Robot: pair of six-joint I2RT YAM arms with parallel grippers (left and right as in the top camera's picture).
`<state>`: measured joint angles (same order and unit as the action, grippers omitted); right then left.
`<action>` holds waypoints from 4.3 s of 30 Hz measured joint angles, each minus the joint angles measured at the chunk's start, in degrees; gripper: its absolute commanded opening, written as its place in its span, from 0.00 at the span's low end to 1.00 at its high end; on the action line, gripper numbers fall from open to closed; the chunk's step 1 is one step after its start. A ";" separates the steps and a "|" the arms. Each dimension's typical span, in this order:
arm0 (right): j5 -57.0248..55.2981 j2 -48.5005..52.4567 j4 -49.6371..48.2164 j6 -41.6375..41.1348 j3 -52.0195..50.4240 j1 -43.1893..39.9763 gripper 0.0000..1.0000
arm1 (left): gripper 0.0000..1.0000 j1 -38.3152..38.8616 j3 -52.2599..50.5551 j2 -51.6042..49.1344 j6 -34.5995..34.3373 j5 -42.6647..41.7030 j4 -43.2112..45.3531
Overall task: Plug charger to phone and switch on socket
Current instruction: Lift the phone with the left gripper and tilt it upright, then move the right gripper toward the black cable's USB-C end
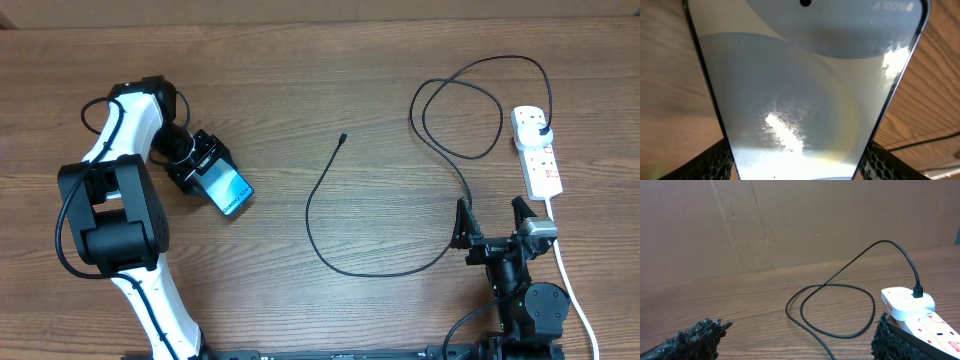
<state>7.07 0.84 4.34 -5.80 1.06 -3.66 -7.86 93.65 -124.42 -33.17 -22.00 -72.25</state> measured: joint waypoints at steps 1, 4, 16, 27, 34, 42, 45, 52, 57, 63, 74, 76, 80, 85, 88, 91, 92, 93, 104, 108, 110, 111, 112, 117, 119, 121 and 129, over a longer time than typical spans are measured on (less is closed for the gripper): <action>-0.02 0.00 0.00 0.02 0.00 0.00 1.00 | 0.63 0.00 0.48 0.00 -0.13 0.79 -0.61; 0.00 0.00 0.00 0.02 0.00 0.00 1.00 | 0.63 0.00 1.79 0.63 -0.59 2.75 -1.97; -0.02 0.00 0.00 0.02 0.00 0.00 1.00 | 0.66 0.00 2.78 15.65 -1.44 4.17 -3.10; -0.02 0.00 0.00 0.00 0.00 0.00 1.00 | 0.67 0.00 2.95 17.35 -1.46 -0.83 -3.85; -0.02 0.00 0.00 0.02 0.00 0.00 1.00 | 0.67 0.00 2.95 17.35 -1.44 -1.60 -4.28; 0.00 0.00 0.00 0.04 0.00 0.00 1.00 | 0.66 1.60 2.95 17.35 -1.44 -1.81 -5.33; 0.00 0.00 0.00 0.00 0.00 0.00 1.00 | 0.67 2.97 2.95 17.35 -1.44 -2.05 -5.40; 0.00 0.00 0.00 0.02 0.00 0.00 1.00 | 0.66 4.13 2.95 17.35 -1.44 -4.33 -5.31; 0.17 0.00 -0.13 0.02 0.00 0.00 1.00 | 0.66 4.13 2.95 17.35 -1.44 -5.46 -5.29; 2.27 0.00 -0.83 -0.02 0.00 0.00 1.00 | 0.67 4.13 2.95 17.35 -1.44 -5.97 -5.18; 11.52 0.00 -0.79 -6.62 0.00 0.00 1.00 | 0.66 4.13 2.95 17.35 -1.44 -6.97 -4.22; 13.31 0.00 -0.79 -7.37 0.00 0.00 1.00 | 0.66 4.13 2.95 17.35 -1.44 -6.99 -4.22; 16.35 0.00 -0.63 -9.86 0.00 0.00 1.00 | 0.66 4.13 2.95 17.35 -1.44 -6.99 -3.98; 20.61 0.00 0.07 -13.07 0.00 0.00 1.00 | 0.66 4.13 2.95 17.35 -1.42 -7.10 -3.82; 23.17 0.28 1.84 -14.21 0.28 0.00 1.00 | 0.66 4.13 2.95 17.35 -1.44 -7.19 -3.82; 24.96 1.84 4.76 -14.91 1.88 0.02 1.00 | 0.66 4.13 2.95 17.35 -1.44 -7.19 -3.82; 25.05 2.14 5.03 -14.95 2.12 0.00 1.00 | 0.66 4.13 2.95 17.35 -1.44 -7.19 -3.82; 25.57 3.39 5.92 -15.10 3.52 0.00 1.00 | 0.66 4.13 2.95 17.35 -1.44 -7.19 -3.82; 26.82 21.33 16.76 -15.26 20.59 0.00 1.00 | 0.66 4.13 2.95 17.35 -1.46 -7.39 -3.80; 27.39 31.15 25.79 -15.19 30.12 0.00 1.00 | 0.67 4.13 2.95 17.35 -1.92 -7.41 -3.56; 28.39 34.36 26.95 -15.17 33.48 0.00 1.00 | 0.67 4.13 2.95 17.35 -2.78 -7.41 -3.54; 29.11 35.93 26.93 -15.17 35.06 0.00 1.00 | 0.67 4.13 2.95 17.35 -3.02 -7.41 -3.54; 30.16 37.51 26.86 -15.17 36.70 0.00 1.00 | 0.67 4.13 2.95 17.35 -3.28 -7.41 -3.56; 36.87 42.42 23.76 -16.59 39.50 0.00 1.00 | 0.67 4.13 2.95 17.35 -4.44 -7.41 -3.56; 38.14 44.00 23.52 -19.82 39.50 0.00 1.00 | 0.67 4.13 2.95 17.35 -4.66 -7.43 -3.58; 39.01 45.99 23.21 -23.67 39.50 0.00 1.00 | 0.67 4.13 2.95 17.35 -4.79 -7.43 -3.61; 40.70 54.77 20.46 -30.32 39.50 1.40 0.90 | 0.68 4.13 2.95 17.35 -6.93 -7.85 -4.11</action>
<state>47.77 55.61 24.80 -36.12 40.56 -2.26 -3.73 96.60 -107.07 -40.10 -29.85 -76.36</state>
